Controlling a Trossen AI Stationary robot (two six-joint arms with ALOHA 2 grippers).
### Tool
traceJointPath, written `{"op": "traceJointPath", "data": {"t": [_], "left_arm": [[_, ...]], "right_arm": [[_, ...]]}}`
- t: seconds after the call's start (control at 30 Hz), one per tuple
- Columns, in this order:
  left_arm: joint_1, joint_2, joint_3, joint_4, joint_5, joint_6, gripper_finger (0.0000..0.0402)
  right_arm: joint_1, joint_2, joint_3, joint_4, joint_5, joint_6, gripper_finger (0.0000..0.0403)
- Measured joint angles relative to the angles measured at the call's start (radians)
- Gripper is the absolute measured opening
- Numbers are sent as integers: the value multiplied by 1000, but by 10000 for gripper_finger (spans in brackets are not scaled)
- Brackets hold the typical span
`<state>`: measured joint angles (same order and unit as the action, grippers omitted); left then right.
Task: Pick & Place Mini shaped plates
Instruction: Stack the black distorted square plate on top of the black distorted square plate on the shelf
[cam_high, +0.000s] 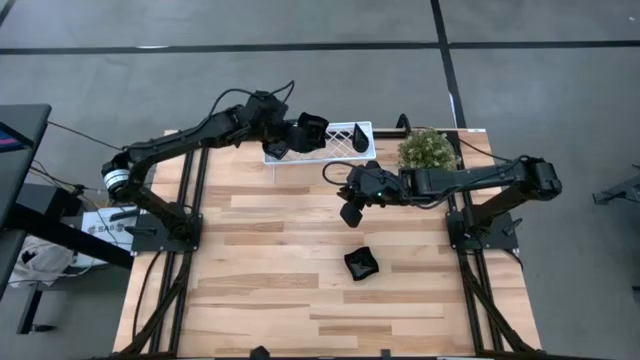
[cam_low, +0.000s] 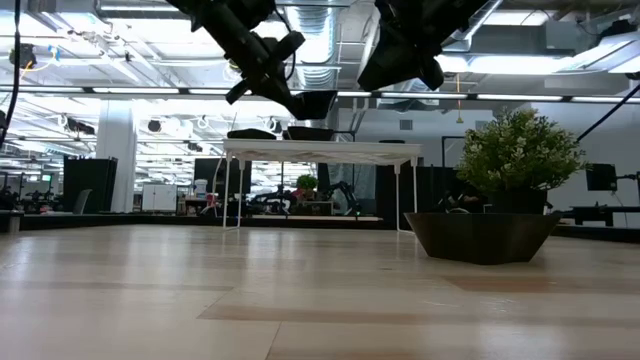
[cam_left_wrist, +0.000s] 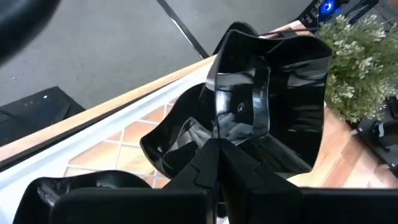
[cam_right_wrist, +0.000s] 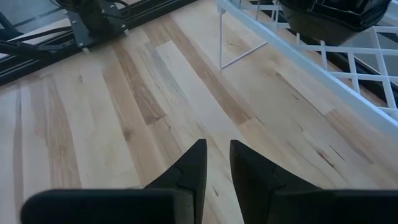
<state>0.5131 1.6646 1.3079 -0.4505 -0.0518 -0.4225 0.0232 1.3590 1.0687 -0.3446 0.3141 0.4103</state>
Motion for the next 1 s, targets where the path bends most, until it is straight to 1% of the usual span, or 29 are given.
{"op": "traceJointPath", "data": {"t": [0.17, 0.3, 0.4, 0.53, 0.87, 0.93, 1.0], "left_arm": [[-2, 0, 0, 3, -2, 9, 12], [2, 0, -14, 7, -4, 48, 24], [11, 0, -20, 9, -4, 49, 35], [14, 0, -26, 10, -4, 51, 56], [12, -6, -26, 16, -2, 52, 122], [2, -23, -26, 13, 11, 80, 130], [-27, -54, -27, 0, 20, 118, 133]], "right_arm": [[0, 0, 0, -12, 0, 0, 65], [1, 0, 0, -23, 0, 0, 65], [1, 0, 0, -22, 0, 0, 65], [1, 0, 0, -23, 0, 0, 65], [4, 0, 0, -24, -3, 2, 65], [10, -1, 0, -45, -3, 2, 65], [23, -22, -2, -120, 5, 1, 65]]}}
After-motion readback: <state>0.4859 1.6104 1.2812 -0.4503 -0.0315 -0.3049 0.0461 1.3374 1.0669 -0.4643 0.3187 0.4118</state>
